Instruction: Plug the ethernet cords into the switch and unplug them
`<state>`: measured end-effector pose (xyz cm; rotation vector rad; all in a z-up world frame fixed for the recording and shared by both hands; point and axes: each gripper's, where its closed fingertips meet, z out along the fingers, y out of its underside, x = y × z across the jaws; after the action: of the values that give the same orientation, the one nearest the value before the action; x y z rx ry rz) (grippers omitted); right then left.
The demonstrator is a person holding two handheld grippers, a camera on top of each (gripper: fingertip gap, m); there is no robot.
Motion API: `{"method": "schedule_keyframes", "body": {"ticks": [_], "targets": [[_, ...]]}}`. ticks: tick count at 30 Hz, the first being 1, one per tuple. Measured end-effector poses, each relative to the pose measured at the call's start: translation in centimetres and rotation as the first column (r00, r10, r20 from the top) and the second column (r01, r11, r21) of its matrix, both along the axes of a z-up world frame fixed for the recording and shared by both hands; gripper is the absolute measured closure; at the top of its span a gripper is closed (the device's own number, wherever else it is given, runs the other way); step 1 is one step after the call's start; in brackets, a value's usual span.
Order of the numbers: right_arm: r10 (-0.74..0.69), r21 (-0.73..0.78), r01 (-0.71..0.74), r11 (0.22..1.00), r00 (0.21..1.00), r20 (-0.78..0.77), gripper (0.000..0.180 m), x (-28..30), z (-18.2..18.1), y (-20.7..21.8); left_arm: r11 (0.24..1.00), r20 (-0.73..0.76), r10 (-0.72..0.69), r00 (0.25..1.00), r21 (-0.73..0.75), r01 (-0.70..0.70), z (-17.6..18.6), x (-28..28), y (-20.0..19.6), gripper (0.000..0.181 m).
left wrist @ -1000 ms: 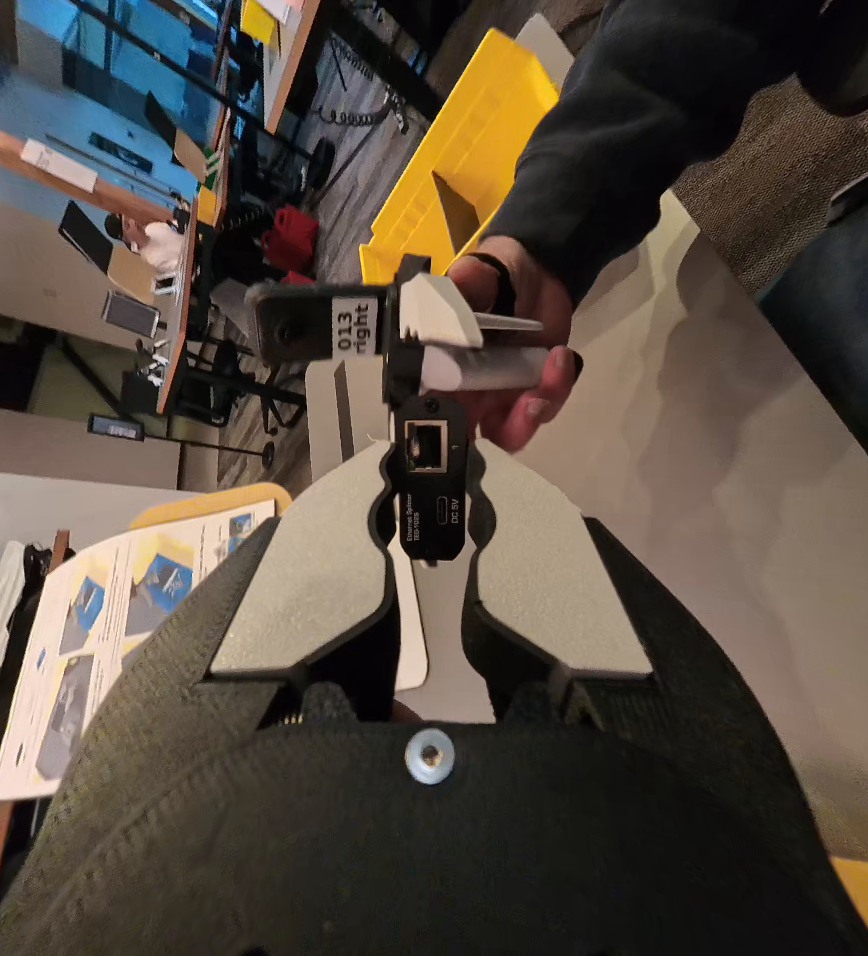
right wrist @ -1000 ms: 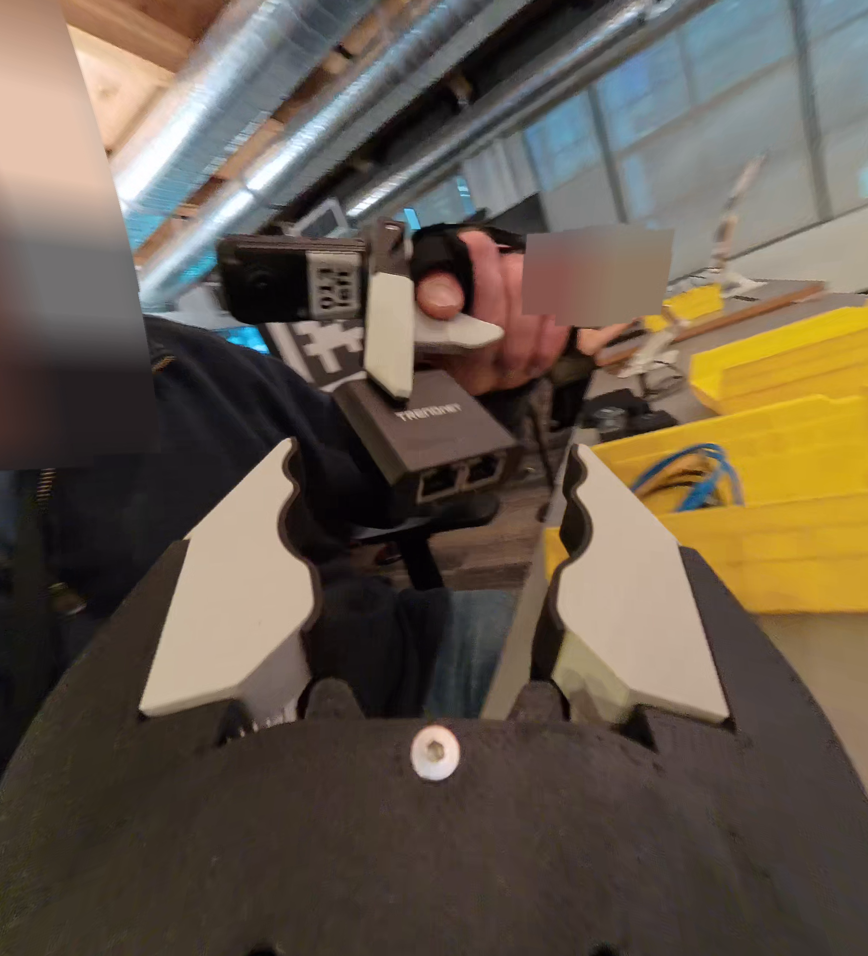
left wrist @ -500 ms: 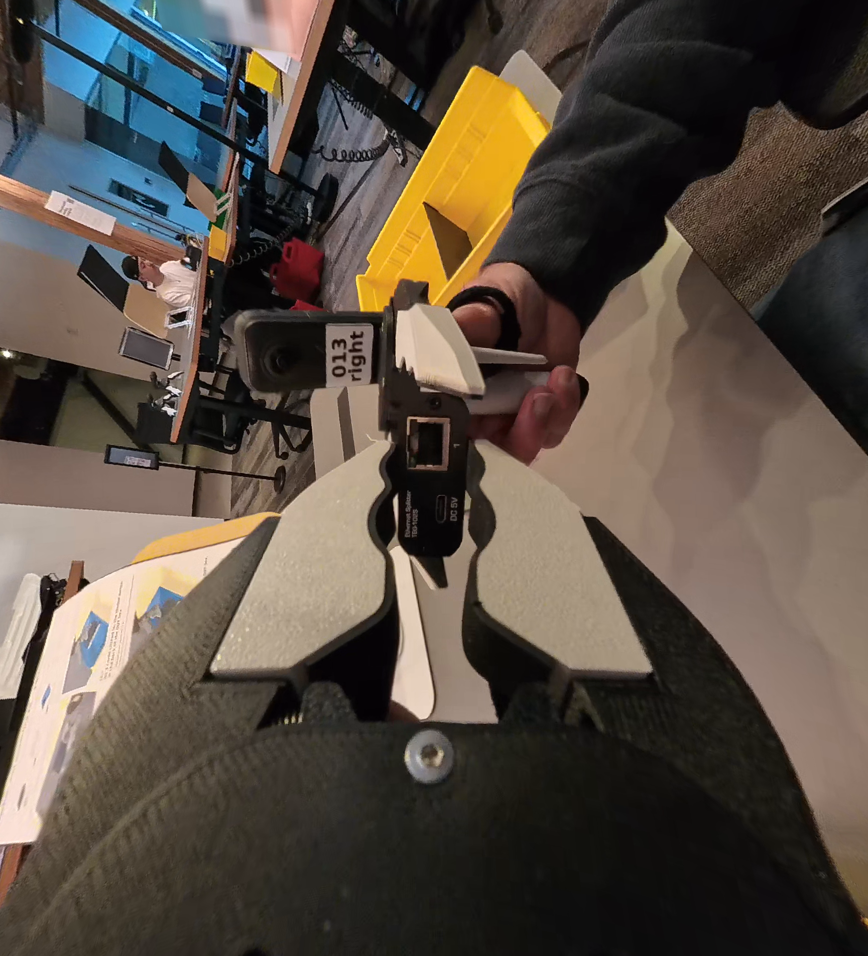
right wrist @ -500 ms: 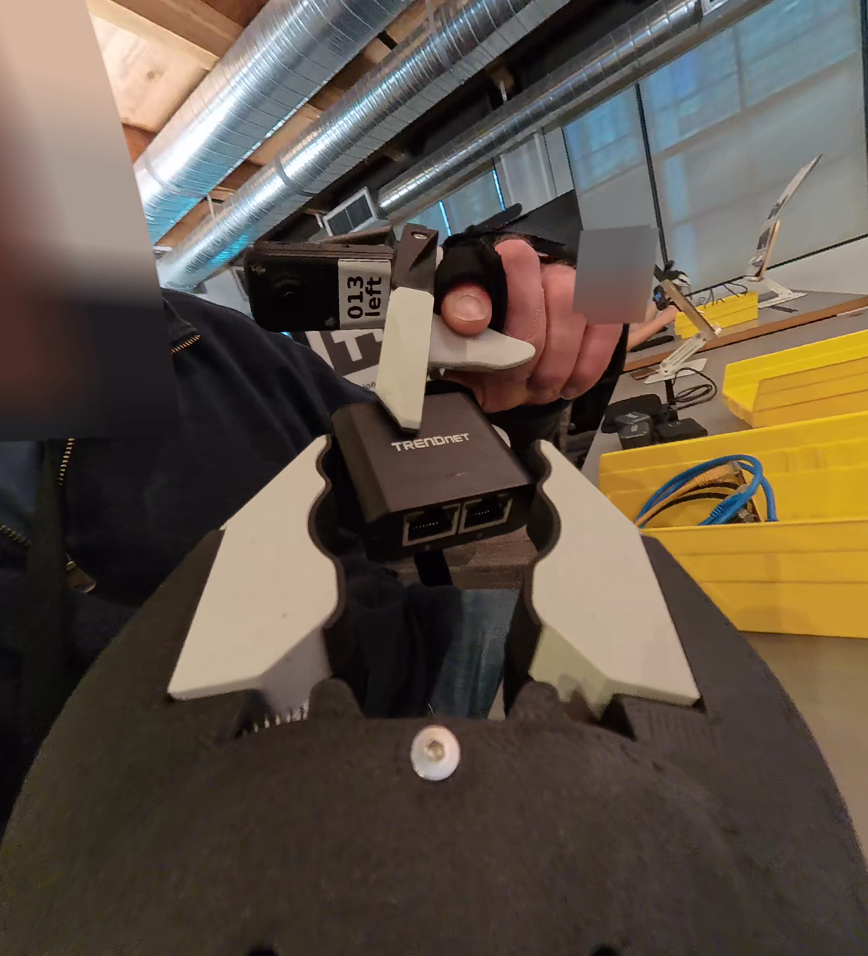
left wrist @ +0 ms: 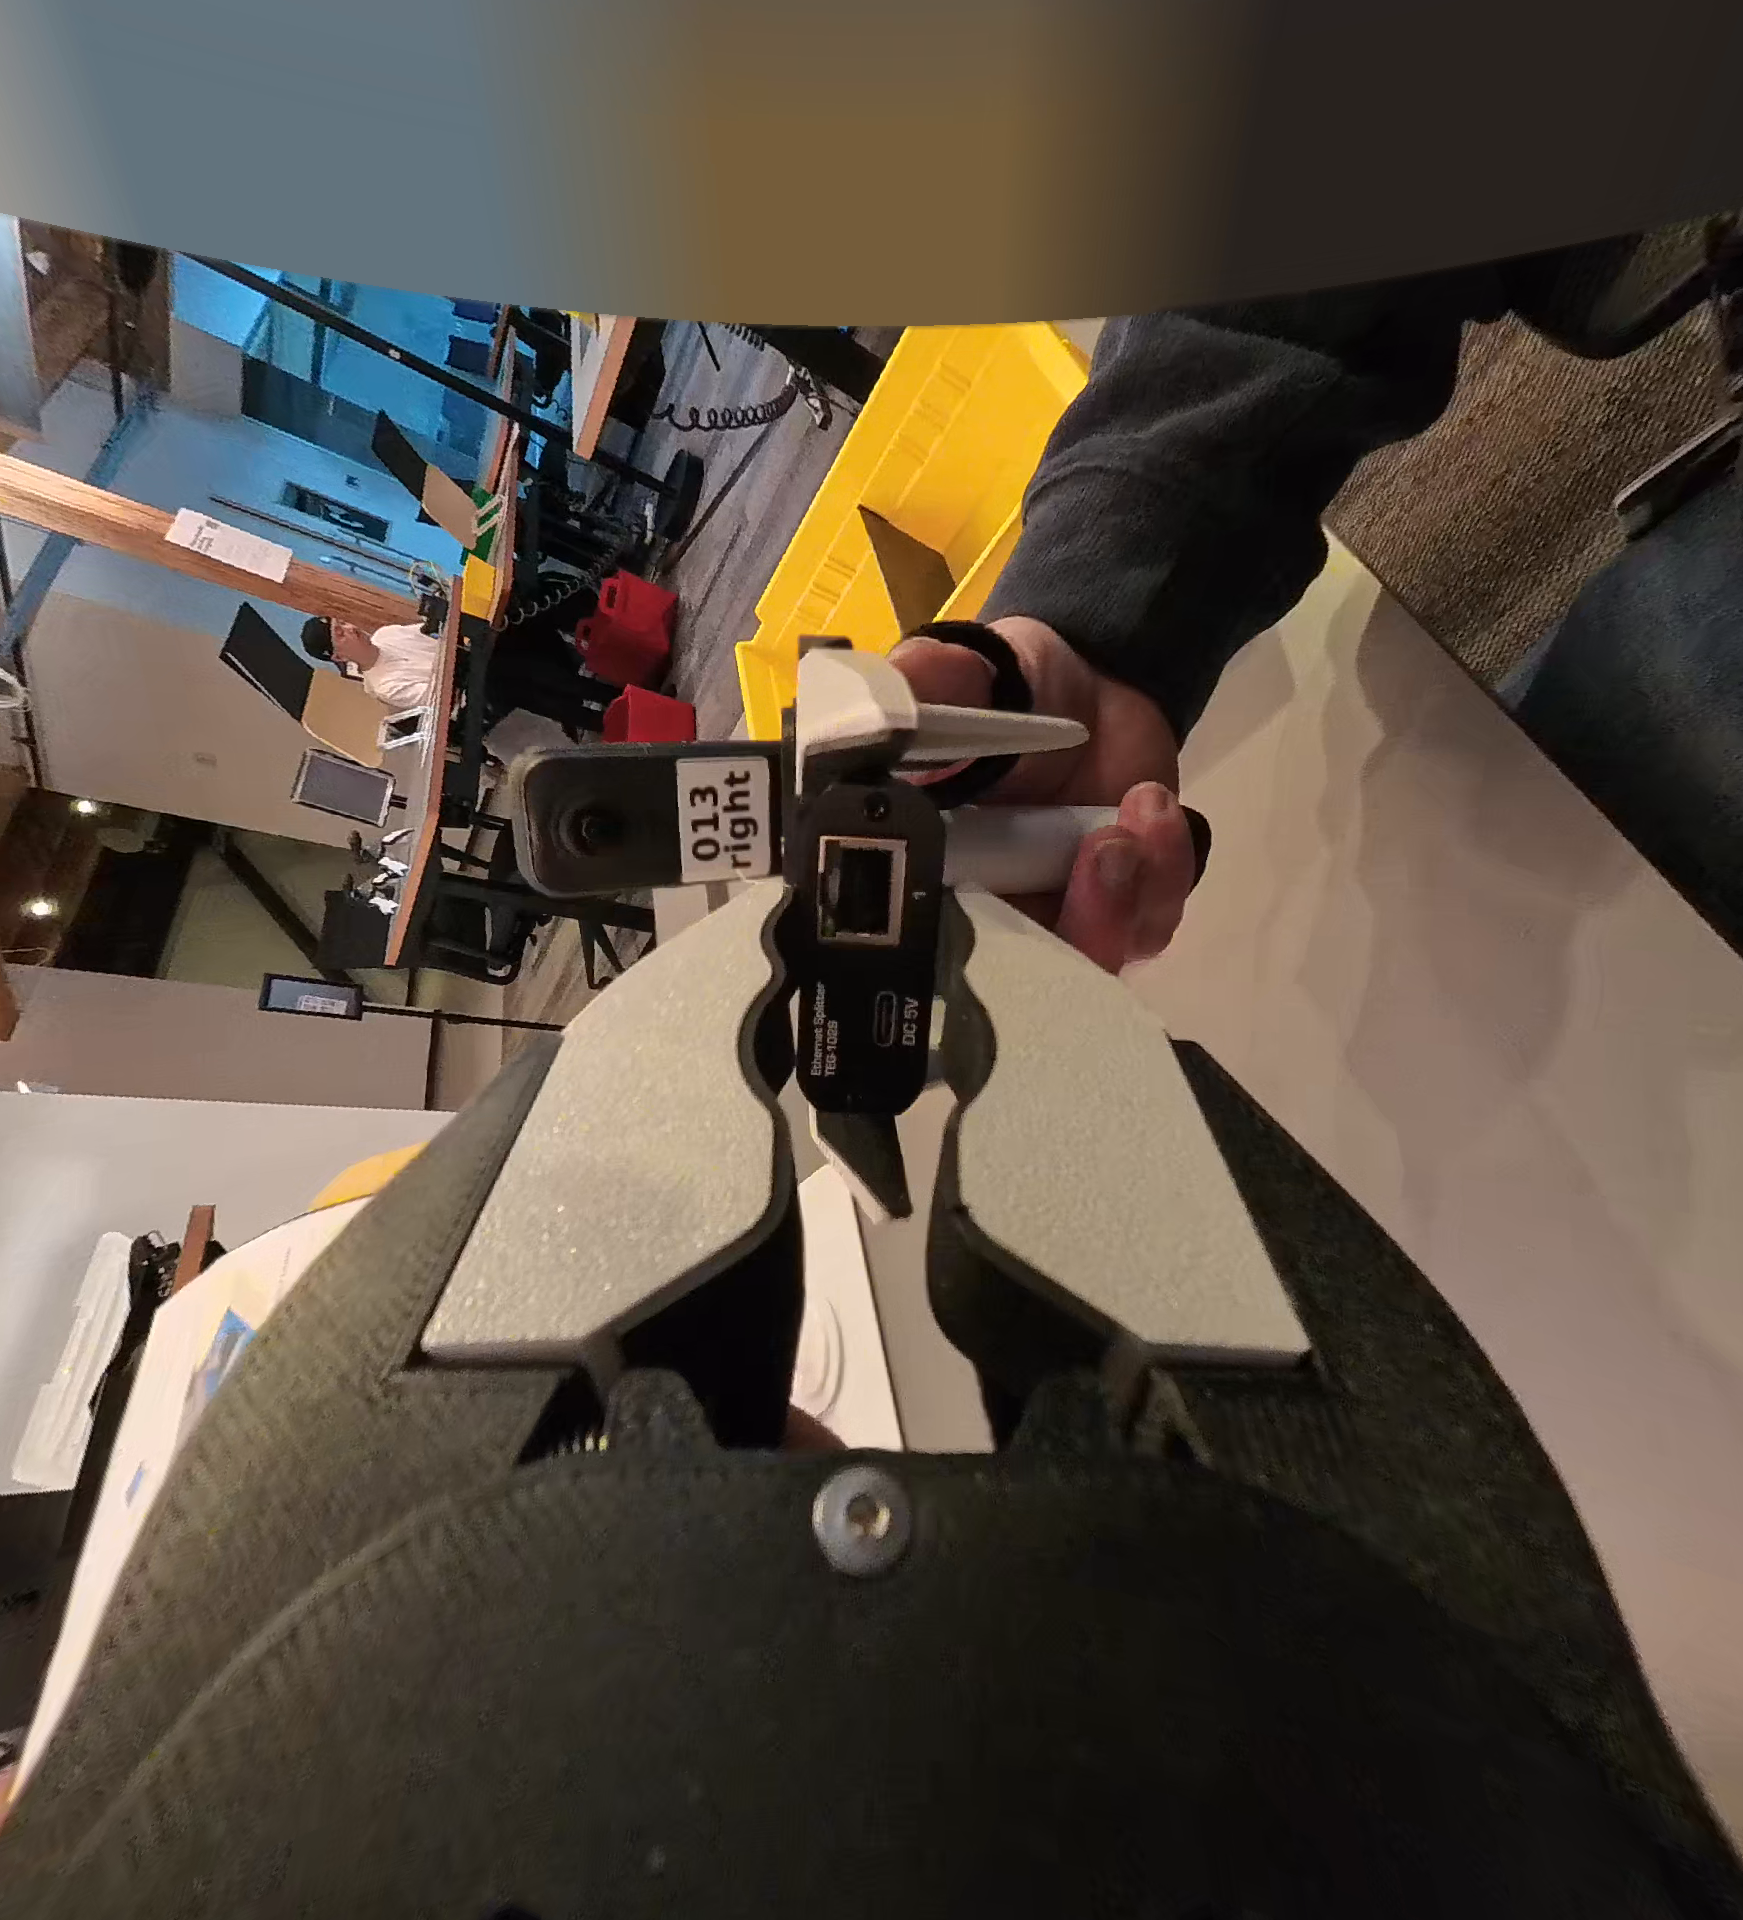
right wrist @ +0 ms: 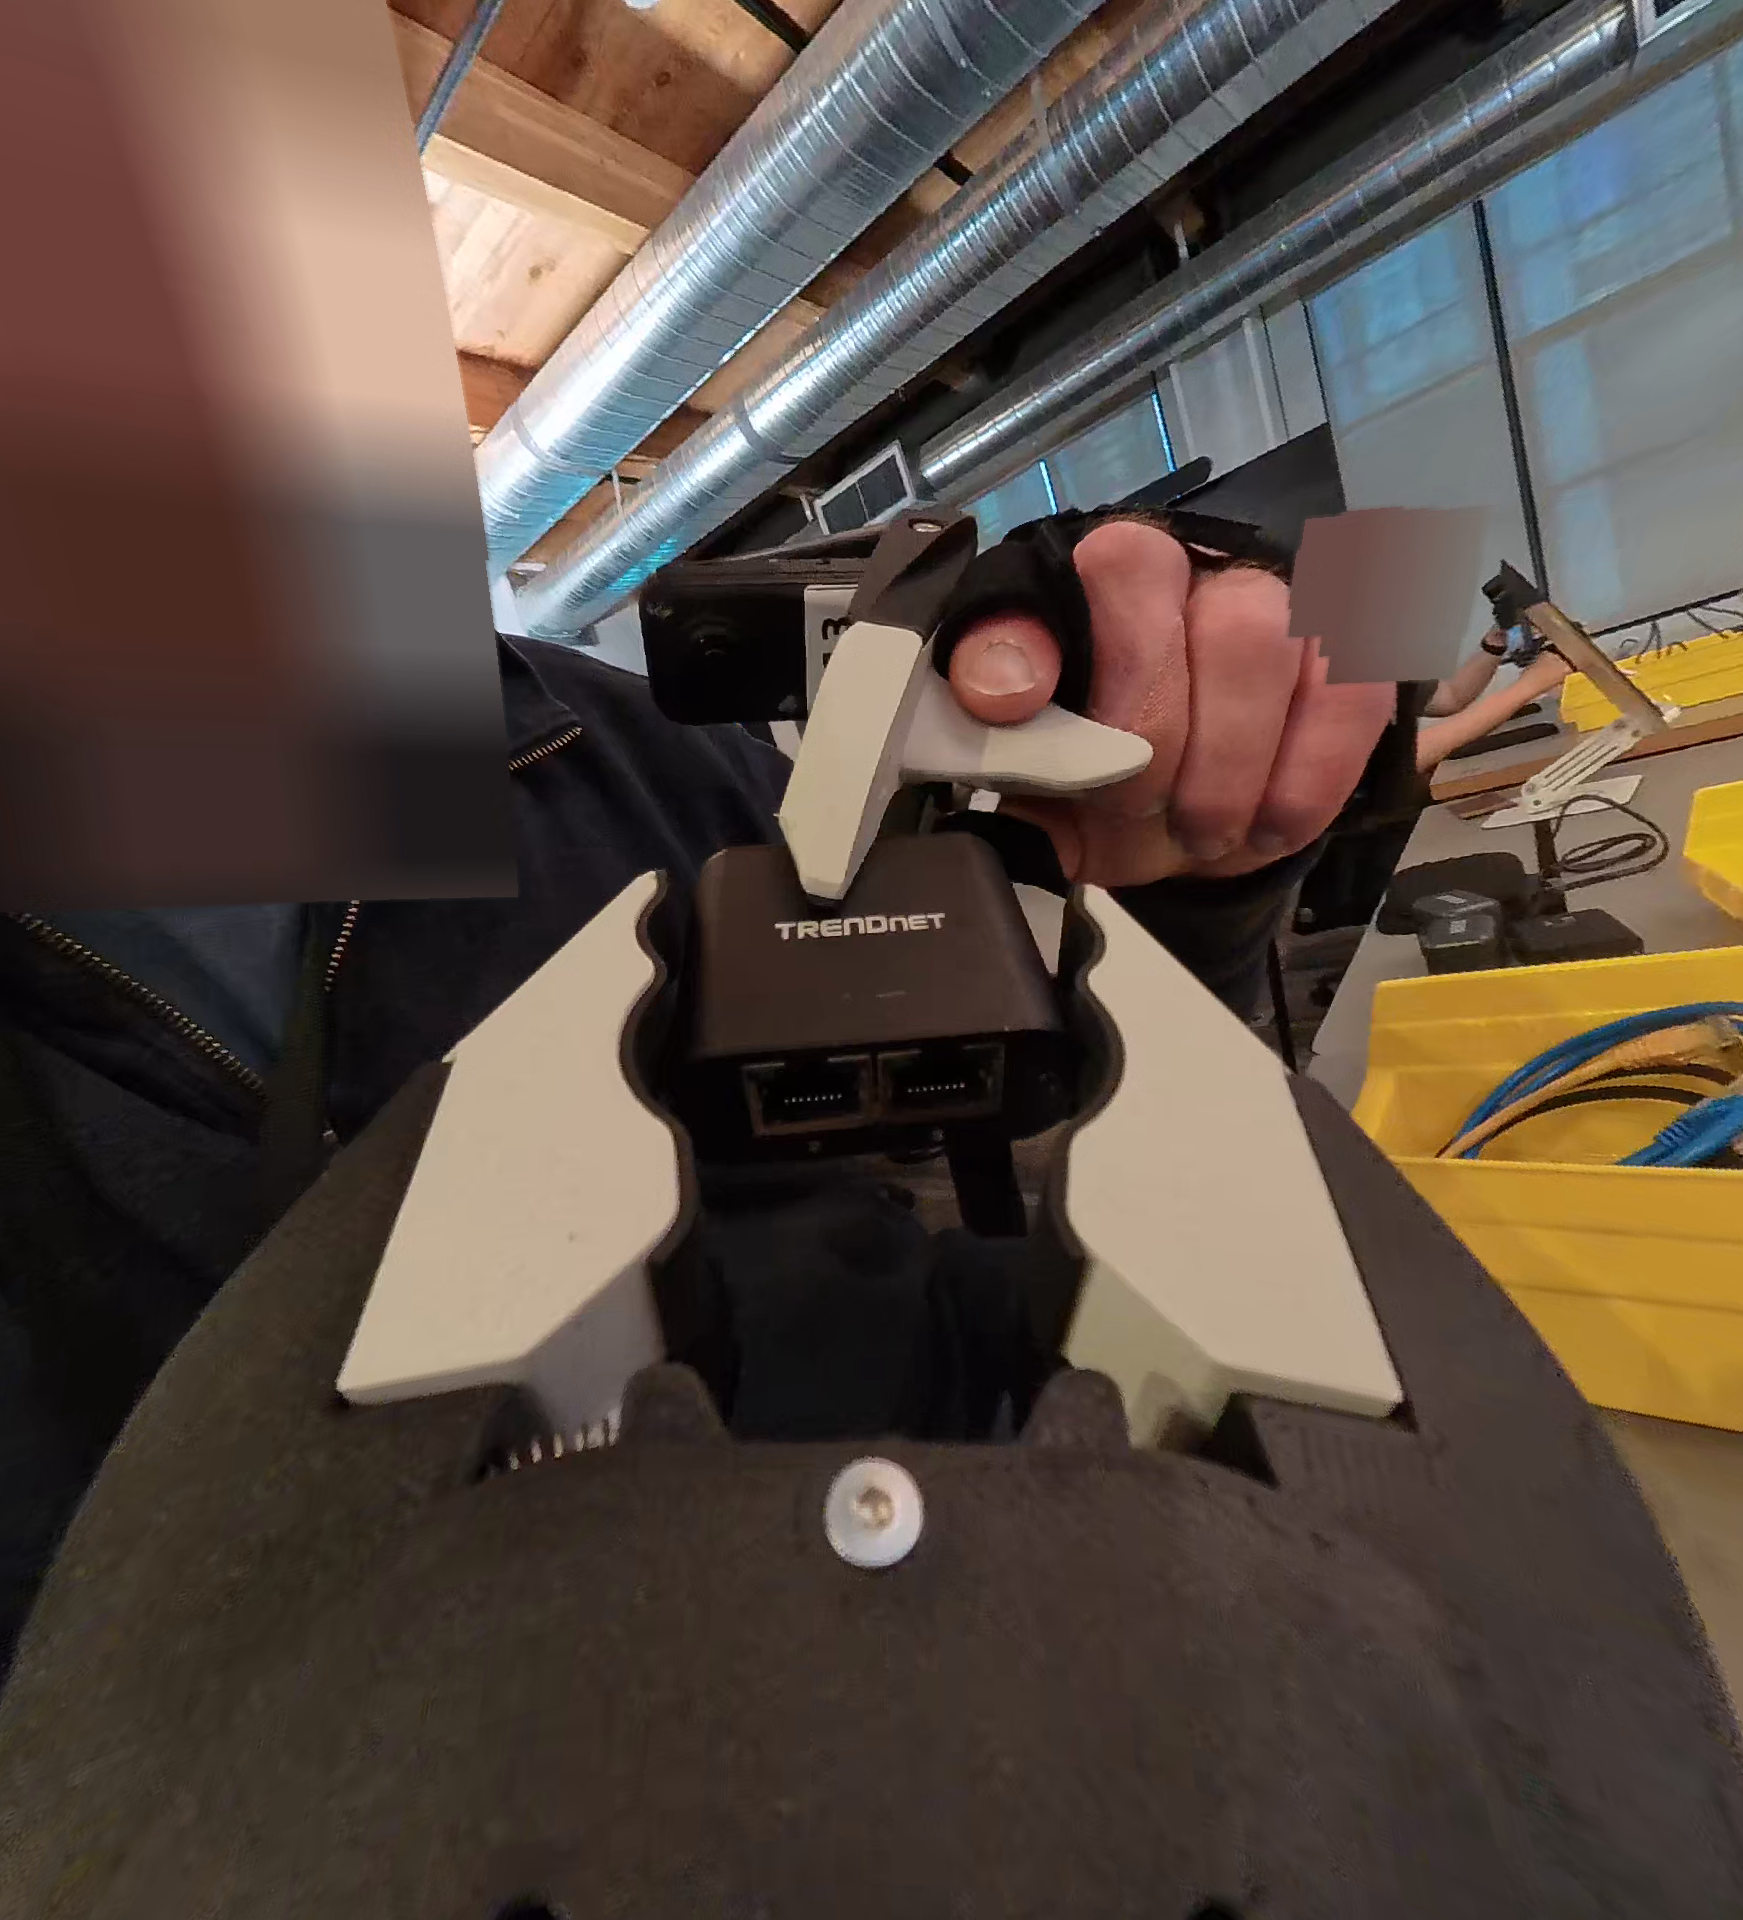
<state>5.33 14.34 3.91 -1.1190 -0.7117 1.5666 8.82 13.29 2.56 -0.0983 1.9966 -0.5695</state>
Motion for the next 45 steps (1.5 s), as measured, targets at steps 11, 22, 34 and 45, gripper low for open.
{"method": "schedule_keyframes", "body": {"ticks": [11,22,34,45], "targets": [[-0.23,0.021,0.229,0.973,0.966,0.119,0.107,2.8,-2.2,1.8,0.955,-0.053,0.253,0.966,-0.149,-0.258,0.3,-0.3,6.6,0.12],[-0.345,0.024,0.345,0.938,0.929,0.135,0.107,6.1,-4.2,1.7,0.666,0.077,0.504,0.86,-0.669,-0.33,9.0,-11.7,15.3,0.148],[-0.386,0.039,0.386,0.922,0.902,0.191,0.107,6.0,-5.8,1.7,0.172,-0.396,0.865,0.31,-0.346,-0.922,-7.8,-17.5,25.0,0.139],[-0.407,0.038,0.407,0.913,0.896,0.178,0.107,6.5,-6.8,1.7,-0.123,-0.41,0.904,-0.12,0.018,-0.992,-17.7,-24.6,30.2,0.146]]}}
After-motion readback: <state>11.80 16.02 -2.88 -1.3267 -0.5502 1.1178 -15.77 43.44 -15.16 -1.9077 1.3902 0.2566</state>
